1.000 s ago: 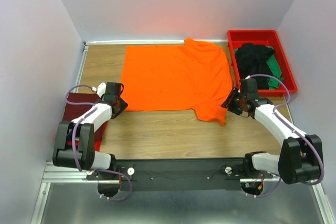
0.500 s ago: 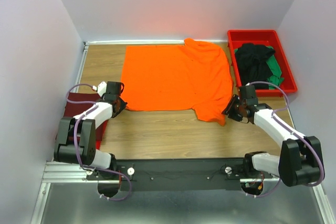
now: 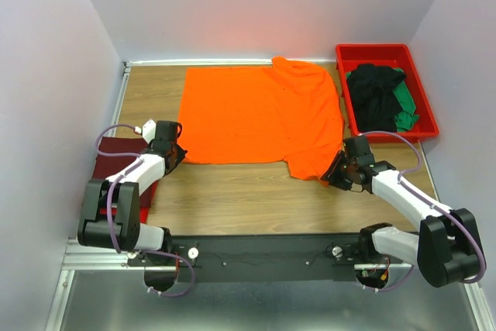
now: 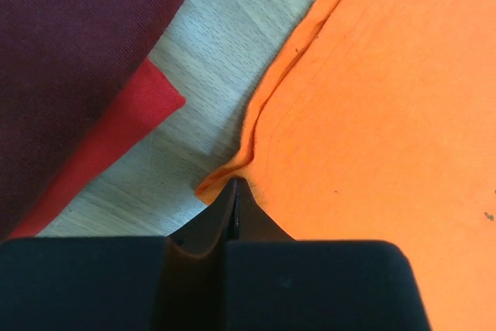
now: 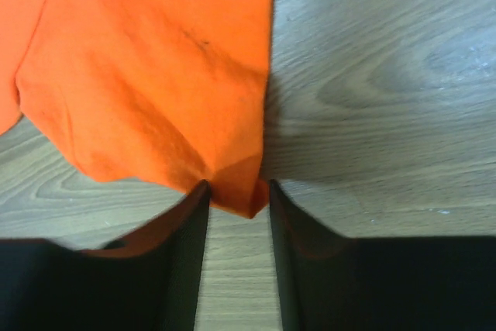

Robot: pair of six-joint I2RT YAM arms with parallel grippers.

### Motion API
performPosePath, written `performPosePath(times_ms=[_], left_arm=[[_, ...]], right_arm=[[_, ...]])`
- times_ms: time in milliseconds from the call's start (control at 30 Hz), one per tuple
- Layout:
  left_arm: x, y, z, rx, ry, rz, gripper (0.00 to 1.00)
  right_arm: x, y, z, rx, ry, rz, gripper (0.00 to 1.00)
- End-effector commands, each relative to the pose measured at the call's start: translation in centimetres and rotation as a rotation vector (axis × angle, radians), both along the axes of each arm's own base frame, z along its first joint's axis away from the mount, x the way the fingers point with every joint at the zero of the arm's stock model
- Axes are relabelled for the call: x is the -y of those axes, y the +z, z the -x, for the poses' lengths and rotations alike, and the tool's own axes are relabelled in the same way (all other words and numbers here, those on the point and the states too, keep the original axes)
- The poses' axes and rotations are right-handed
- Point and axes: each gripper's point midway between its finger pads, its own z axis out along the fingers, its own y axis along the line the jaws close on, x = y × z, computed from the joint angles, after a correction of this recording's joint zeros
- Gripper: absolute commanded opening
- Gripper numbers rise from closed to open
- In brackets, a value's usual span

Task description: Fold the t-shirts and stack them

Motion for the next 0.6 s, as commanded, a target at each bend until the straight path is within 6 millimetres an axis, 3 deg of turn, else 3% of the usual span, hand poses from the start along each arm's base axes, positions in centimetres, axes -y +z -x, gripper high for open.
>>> performPosePath(times_ms=[0, 33, 200, 567], left_arm=[[-0.4, 0.5, -0.1, 0.034, 0.016, -0.014, 0.00], [-0.4, 0.4, -0.1, 0.034, 0.016, -0.014, 0.00], [-0.4, 0.4, 0.1, 0.030, 0.014, -0.014, 0.00], [-0.9, 0.9, 1.1, 0.031, 0.031, -0.033, 0.00]], right_arm=[[0.6, -0.7, -0.1, 0.012, -0.065, 0.019, 0.33], [0.7, -0.6, -0.3, 0.019, -0.075, 0.019, 0.24], [1.0, 0.1, -0.4, 0.060, -0.074, 0.025, 0.01], [0.4, 1.2, 3.1, 0.048, -0.047, -0.049, 0.01]])
